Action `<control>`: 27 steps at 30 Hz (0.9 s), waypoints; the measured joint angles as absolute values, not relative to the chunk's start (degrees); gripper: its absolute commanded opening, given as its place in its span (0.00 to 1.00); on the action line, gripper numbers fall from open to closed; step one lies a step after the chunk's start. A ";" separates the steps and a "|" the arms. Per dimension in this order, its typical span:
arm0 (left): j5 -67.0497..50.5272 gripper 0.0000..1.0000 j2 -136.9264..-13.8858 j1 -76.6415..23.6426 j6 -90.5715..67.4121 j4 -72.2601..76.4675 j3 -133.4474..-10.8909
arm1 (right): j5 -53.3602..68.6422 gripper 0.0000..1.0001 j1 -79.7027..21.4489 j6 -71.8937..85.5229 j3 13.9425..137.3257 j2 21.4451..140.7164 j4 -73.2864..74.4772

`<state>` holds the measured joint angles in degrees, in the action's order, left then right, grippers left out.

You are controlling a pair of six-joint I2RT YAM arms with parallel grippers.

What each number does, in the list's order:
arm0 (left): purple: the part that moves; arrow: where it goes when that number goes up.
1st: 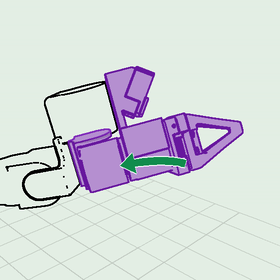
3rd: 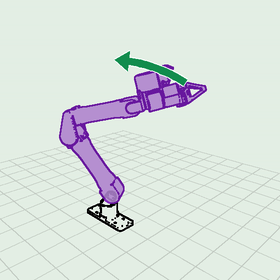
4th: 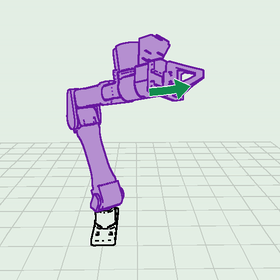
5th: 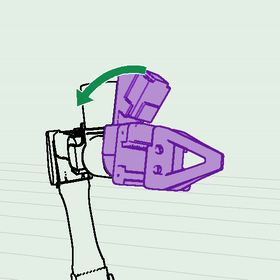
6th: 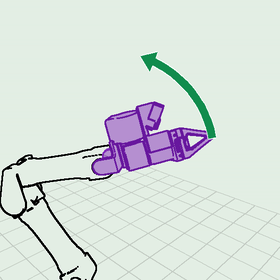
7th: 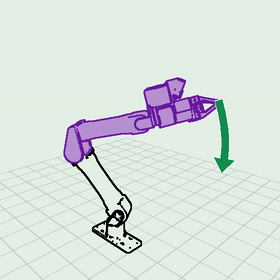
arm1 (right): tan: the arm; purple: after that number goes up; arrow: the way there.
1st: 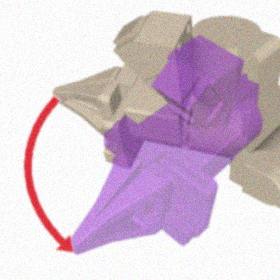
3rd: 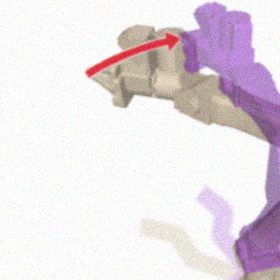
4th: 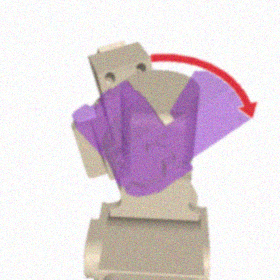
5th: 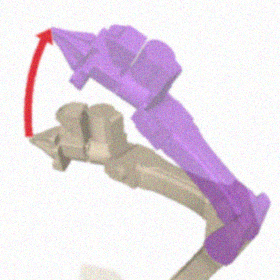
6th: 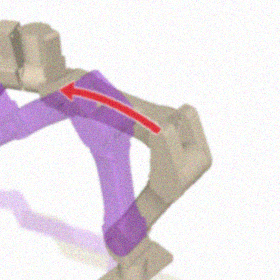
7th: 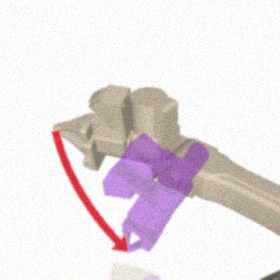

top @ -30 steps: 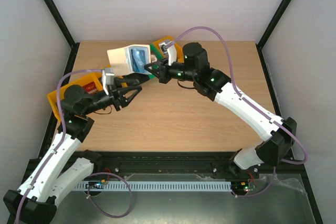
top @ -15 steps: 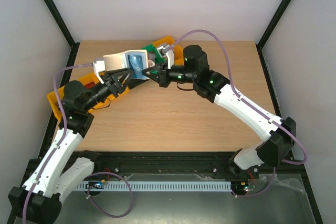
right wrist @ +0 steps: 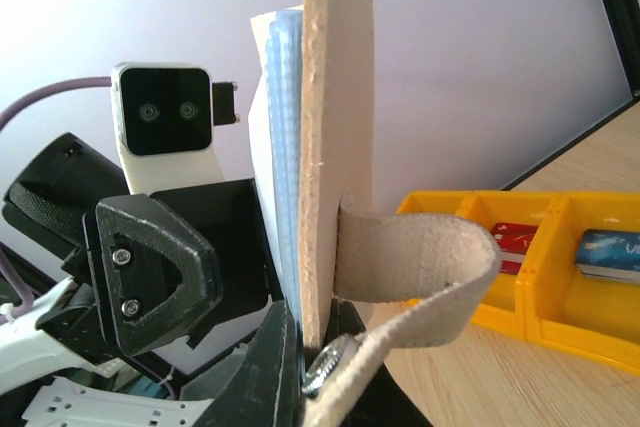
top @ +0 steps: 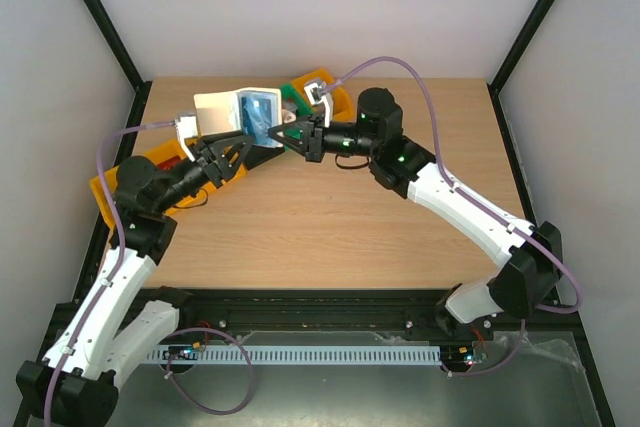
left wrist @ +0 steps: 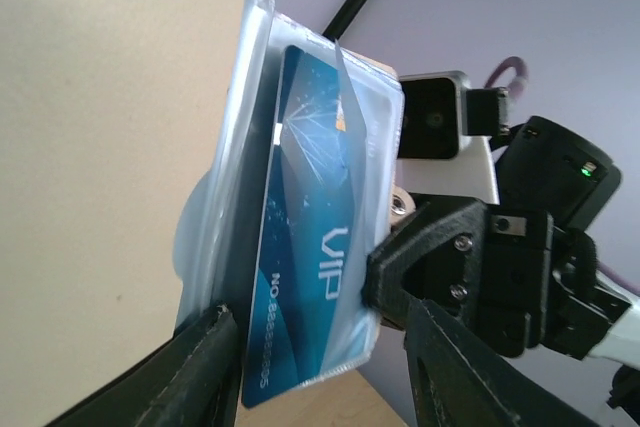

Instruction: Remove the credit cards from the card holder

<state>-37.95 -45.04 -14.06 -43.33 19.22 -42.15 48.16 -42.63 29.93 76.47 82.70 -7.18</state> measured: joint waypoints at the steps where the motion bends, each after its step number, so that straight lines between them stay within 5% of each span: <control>1: -38.22 0.46 -44.95 -13.96 -43.33 19.33 -42.15 | 48.77 0.02 -42.30 30.98 75.96 82.70 -8.54; 10: -42.35 0.27 -44.69 -13.89 -41.91 21.32 -42.13 | 50.70 0.02 -41.52 34.13 75.05 82.70 -13.58; 14: -44.29 0.04 -45.01 -14.35 -42.35 23.35 -42.13 | 50.87 0.02 -42.17 32.99 75.16 82.70 -13.23; 18: -45.19 0.02 -45.06 -14.44 -42.06 24.21 -42.06 | 51.48 0.04 -42.50 31.48 75.48 82.50 -12.73; 23: -45.32 0.02 -43.75 -14.61 -40.01 22.24 -42.09 | 51.99 0.22 -41.65 30.50 74.96 81.54 -11.60; 27: -45.63 0.02 -42.50 -14.76 -38.79 20.71 -42.09 | 53.17 0.27 -40.05 30.41 73.73 79.94 -11.44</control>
